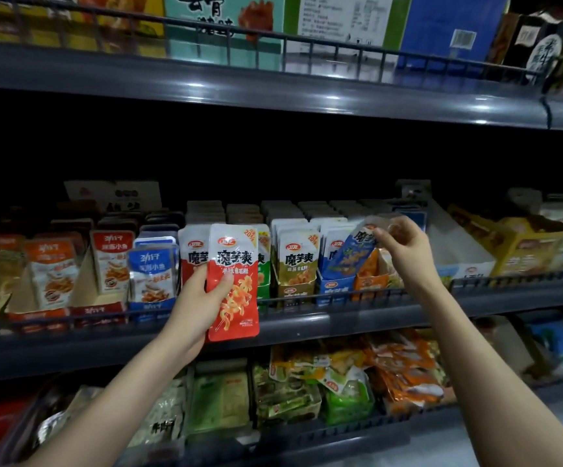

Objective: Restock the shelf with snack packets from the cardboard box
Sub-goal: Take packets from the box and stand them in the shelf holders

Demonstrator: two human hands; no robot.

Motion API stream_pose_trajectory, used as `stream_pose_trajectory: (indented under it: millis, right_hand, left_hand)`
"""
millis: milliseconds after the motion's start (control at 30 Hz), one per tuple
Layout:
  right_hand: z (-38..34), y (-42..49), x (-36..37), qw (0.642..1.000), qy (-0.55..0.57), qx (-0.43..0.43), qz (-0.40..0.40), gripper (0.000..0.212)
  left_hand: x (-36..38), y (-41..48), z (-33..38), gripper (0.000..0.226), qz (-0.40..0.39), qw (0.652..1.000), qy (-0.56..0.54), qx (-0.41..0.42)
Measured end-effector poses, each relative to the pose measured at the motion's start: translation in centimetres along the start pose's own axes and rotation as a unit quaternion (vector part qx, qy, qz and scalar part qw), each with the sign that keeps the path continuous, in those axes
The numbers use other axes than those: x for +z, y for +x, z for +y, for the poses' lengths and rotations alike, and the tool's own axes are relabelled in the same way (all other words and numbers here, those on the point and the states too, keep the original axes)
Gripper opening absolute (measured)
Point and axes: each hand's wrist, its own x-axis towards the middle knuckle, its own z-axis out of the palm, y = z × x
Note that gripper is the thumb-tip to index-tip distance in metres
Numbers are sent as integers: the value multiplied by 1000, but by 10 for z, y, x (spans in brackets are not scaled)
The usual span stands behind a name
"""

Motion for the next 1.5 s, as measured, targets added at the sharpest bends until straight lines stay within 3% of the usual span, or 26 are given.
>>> stream_pose_trajectory:
  millis: [133, 233, 367, 467, 533, 600, 667, 733, 800, 867, 1000, 1167, 1333, 1400, 1500]
  right_hand:
    - [3, 7, 0, 997, -36, -37, -49, 8]
    - [0, 10, 8, 991, -76, -63, -91, 10]
    - [9, 1, 26, 979, -147, 8, -140, 19]
    - [9, -5, 32, 978, -180, 38, -103, 32]
    - [3, -12, 33, 955, -296, -5, -15, 37]
    - [-15, -28, 39, 933, -338, -63, 103, 34]
    - [-36, -53, 52, 951, -285, -74, 94, 30]
    - [-57, -80, 68, 987, -146, 36, -61, 36]
    - [-72, -104, 84, 960, 54, 181, -209, 39]
    - [-74, -119, 97, 934, 137, 213, -251, 36]
    - [-80, -132, 109, 924, 188, 220, -248, 24]
    - [-89, -137, 127, 895, 243, 238, -289, 36]
    - [-96, -126, 151, 911, 258, 222, -233, 35]
    - [-99, -115, 157, 934, 238, 193, -184, 34]
    - [-103, -95, 166, 956, 220, 144, -132, 34]
  left_hand:
    - [8, 0, -3, 11, -9, 1000, 10, 11]
    - [13, 0, -5, 12, -12, 1000, 15, 13]
    - [19, -4, -4, 13, -17, 1000, 13, 13]
    - [20, -6, -3, 11, -16, 1000, 13, 10]
    - [20, -9, -2, 11, -14, 1000, 19, 9]
    - [19, -12, 0, 11, -14, 1000, 21, 12]
    - [17, -18, 0, 11, -20, 999, 23, 12]
    - [16, -24, 0, 16, -37, 999, 28, 5]
    - [15, -31, -2, 24, -63, 997, 37, 1]
    - [13, -39, -4, 19, -85, 995, 42, 8]
    - [-1, -48, -9, 22, -120, 992, 44, -7]
    - [-25, -47, -14, 31, -149, 987, 58, -24]
    - [-51, -36, -11, 26, -81, 990, 114, 15]
    - [-71, -24, -17, 30, 23, 959, 273, 74]
    - [-103, -14, -31, 40, 190, 856, 473, 84]
